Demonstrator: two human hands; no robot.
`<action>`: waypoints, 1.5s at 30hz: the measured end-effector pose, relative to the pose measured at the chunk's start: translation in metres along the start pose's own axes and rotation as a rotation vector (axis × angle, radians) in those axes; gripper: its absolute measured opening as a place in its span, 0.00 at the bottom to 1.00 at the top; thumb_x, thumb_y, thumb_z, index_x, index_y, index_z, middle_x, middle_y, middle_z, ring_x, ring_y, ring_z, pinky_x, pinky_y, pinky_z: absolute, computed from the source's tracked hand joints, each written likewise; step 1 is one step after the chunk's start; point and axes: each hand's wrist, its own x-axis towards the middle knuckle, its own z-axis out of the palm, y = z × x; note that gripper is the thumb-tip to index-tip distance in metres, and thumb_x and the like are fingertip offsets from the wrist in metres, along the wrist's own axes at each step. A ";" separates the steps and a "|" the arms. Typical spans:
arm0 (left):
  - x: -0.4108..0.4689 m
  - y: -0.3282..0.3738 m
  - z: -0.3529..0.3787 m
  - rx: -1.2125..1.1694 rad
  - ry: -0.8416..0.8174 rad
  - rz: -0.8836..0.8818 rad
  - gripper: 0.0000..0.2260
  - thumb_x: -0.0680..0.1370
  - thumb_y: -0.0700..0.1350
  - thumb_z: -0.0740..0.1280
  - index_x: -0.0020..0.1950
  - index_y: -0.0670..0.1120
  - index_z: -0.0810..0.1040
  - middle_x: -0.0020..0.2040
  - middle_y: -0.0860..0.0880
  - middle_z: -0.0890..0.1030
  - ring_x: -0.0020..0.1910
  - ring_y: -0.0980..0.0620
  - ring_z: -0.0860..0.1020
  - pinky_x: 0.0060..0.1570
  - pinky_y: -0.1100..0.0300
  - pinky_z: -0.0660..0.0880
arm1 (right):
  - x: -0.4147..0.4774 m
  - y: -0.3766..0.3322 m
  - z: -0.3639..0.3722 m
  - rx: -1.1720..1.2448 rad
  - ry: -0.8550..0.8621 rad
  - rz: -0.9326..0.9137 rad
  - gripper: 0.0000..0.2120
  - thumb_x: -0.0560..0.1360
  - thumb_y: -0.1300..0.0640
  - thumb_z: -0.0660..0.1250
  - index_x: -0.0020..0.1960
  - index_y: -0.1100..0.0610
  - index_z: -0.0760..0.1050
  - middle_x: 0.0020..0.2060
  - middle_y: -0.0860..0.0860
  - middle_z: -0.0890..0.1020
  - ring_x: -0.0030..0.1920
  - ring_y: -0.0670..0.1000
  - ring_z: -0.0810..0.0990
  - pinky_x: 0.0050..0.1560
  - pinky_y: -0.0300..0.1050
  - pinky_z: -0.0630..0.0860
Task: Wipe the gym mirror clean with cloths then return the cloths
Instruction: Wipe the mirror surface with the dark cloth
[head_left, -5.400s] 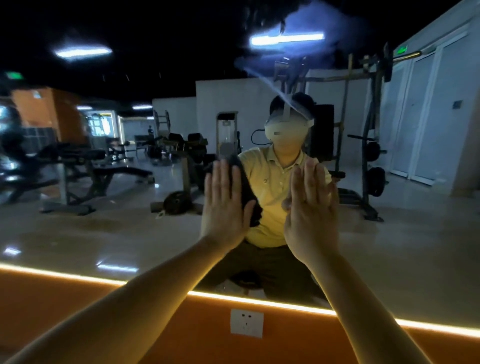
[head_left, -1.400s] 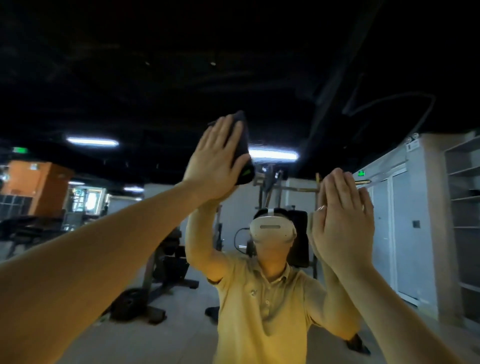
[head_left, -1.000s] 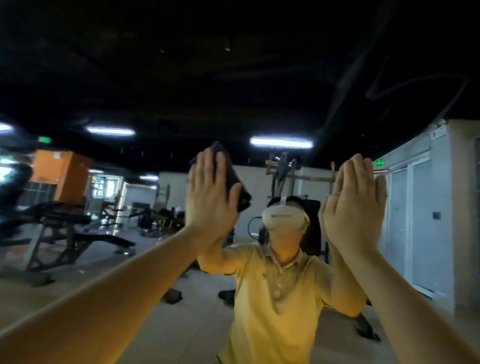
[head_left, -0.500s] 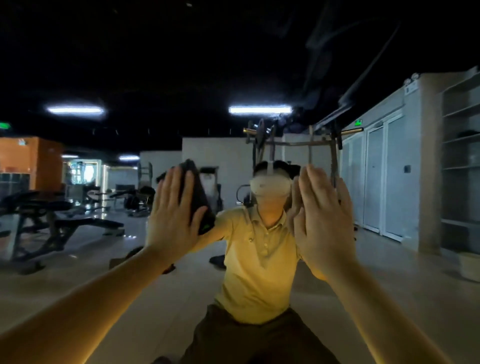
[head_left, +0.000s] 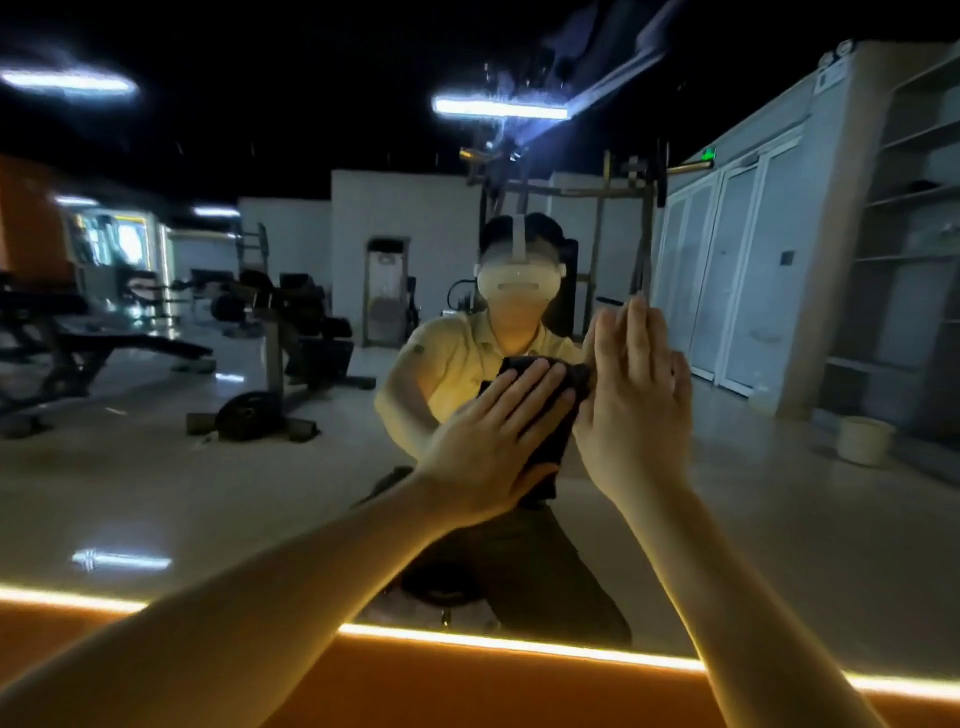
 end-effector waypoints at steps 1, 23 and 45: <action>-0.012 -0.018 0.001 0.012 0.010 0.015 0.34 0.86 0.62 0.49 0.86 0.45 0.46 0.86 0.42 0.42 0.85 0.44 0.40 0.83 0.48 0.37 | 0.000 -0.002 0.002 -0.002 0.016 0.010 0.39 0.81 0.49 0.56 0.86 0.55 0.42 0.84 0.57 0.40 0.84 0.58 0.40 0.81 0.65 0.52; -0.028 0.003 0.027 -0.241 0.156 0.066 0.34 0.86 0.55 0.47 0.84 0.35 0.44 0.84 0.33 0.40 0.84 0.36 0.40 0.82 0.42 0.38 | -0.072 -0.008 0.001 -0.057 0.102 0.155 0.30 0.81 0.54 0.51 0.83 0.58 0.60 0.83 0.56 0.59 0.83 0.56 0.56 0.82 0.58 0.57; -0.007 -0.011 -0.002 -0.078 0.093 -0.365 0.37 0.85 0.63 0.49 0.86 0.41 0.45 0.86 0.38 0.45 0.85 0.38 0.45 0.83 0.43 0.42 | -0.021 0.180 -0.022 0.046 0.187 0.135 0.29 0.81 0.61 0.58 0.81 0.60 0.63 0.81 0.55 0.63 0.81 0.57 0.62 0.81 0.60 0.59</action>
